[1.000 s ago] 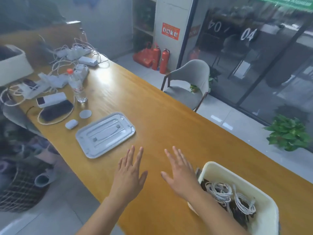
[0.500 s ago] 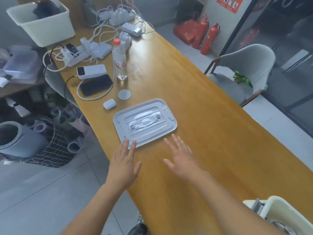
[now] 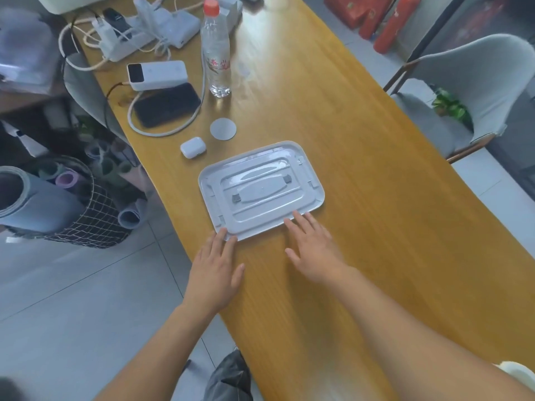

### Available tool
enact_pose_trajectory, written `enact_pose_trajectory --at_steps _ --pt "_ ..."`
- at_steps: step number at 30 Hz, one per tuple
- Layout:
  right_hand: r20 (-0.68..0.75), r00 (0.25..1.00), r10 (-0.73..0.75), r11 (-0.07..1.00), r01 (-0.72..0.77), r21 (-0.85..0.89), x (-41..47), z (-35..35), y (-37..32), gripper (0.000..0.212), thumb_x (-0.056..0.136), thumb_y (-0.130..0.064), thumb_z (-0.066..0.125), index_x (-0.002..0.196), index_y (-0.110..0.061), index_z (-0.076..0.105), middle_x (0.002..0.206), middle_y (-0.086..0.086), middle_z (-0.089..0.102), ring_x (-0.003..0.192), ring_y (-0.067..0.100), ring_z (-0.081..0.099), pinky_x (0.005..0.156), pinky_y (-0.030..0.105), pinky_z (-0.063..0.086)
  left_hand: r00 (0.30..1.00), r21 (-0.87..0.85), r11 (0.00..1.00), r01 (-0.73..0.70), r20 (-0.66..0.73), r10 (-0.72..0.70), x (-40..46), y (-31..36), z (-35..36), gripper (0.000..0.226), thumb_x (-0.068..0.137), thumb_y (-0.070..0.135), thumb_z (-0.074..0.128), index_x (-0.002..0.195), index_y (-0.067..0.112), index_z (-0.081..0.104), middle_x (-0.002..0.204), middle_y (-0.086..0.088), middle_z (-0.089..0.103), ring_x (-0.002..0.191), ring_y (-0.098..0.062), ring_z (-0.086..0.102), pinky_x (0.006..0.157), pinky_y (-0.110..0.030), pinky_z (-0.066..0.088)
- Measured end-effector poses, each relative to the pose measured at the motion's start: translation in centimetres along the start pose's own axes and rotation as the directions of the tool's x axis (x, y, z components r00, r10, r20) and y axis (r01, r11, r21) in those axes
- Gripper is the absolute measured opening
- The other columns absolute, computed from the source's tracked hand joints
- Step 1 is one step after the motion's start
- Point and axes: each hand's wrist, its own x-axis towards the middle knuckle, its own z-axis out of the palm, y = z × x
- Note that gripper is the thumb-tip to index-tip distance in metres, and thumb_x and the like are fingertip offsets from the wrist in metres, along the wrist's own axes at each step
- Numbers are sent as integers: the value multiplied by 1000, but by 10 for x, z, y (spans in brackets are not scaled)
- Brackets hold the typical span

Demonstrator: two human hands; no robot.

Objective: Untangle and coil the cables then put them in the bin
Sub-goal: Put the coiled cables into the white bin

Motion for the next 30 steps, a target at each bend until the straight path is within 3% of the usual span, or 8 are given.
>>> enact_pose_trajectory --at_steps 3,8,13,19,24,30 --pt "-76 997 -8 1000 8 1 2 5 7 60 109 -32 45 163 -30 21 172 -6 13 159 22 6 129 42 13 997 -13 999 -52 -60 51 2 -2 1 41 99 30 62 136 15 53 150 -12 44 144 -34 39 115 -49 42" --pt "-217 976 -34 998 45 45 -5 12 23 41 104 -20 55 144 -27 55 144 -6 54 136 21 41 116 38 34 978 -62 992 -114 -182 101 3 -7 2 15 90 9 74 101 13 65 118 -6 59 112 -26 54 83 -41 56" --pt "-218 975 -48 995 66 74 -23 23 38 27 101 -18 62 126 -25 69 121 -5 63 119 20 52 110 37 40 955 -59 976 -208 -226 190 1 -6 5 16 88 1 76 89 10 63 107 -4 62 103 -27 56 68 -41 56" --pt "-323 946 -7 985 63 161 -46 30 50 9 96 -14 71 99 -23 71 99 -9 65 97 17 57 90 36 49 907 -77 932 -354 -273 321 -7 10 -2 16 88 -2 75 92 9 63 108 -3 62 106 -28 58 72 -40 57" --pt "-419 908 17 958 106 268 -74 18 61 9 98 -13 66 97 -22 65 97 -14 59 89 12 50 80 30 43 874 -100 909 -405 -332 354 -9 29 -22 28 81 -1 82 102 9 66 105 -2 66 104 -27 60 82 -31 51" --pt "-500 857 127 913 96 396 -119 -14 72 9 102 -14 61 99 -23 62 96 -13 61 93 12 55 83 28 41 869 -262 853 -451 -348 353 -9 60 -55 39 87 5 78 120 15 61 116 2 66 114 -20 61 90 -40 55"
